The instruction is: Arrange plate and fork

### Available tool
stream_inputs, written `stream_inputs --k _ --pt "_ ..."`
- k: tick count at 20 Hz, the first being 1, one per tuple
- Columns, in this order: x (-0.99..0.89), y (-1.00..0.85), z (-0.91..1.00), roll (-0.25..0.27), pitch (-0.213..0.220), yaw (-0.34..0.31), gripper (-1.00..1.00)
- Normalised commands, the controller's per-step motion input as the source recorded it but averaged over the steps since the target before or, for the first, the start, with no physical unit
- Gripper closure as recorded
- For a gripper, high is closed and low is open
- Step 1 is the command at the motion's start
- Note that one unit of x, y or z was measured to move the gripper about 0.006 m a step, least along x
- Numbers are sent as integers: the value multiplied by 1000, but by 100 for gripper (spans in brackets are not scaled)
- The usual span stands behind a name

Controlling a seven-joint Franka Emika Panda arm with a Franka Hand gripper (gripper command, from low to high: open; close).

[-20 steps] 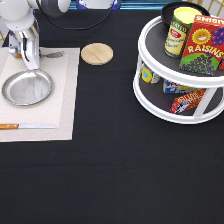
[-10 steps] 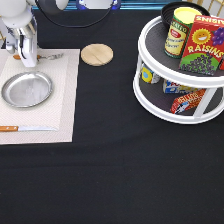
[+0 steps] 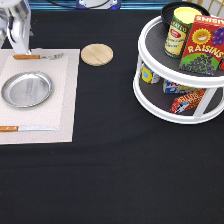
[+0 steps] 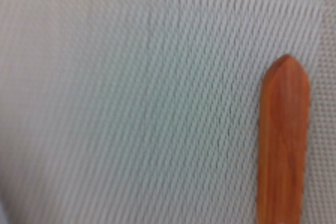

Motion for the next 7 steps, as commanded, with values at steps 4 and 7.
stream_inputs --k 4,7 --pt "45 0 4 -12 10 0 -100" --pt "0 0 0 0 0 0 -100"
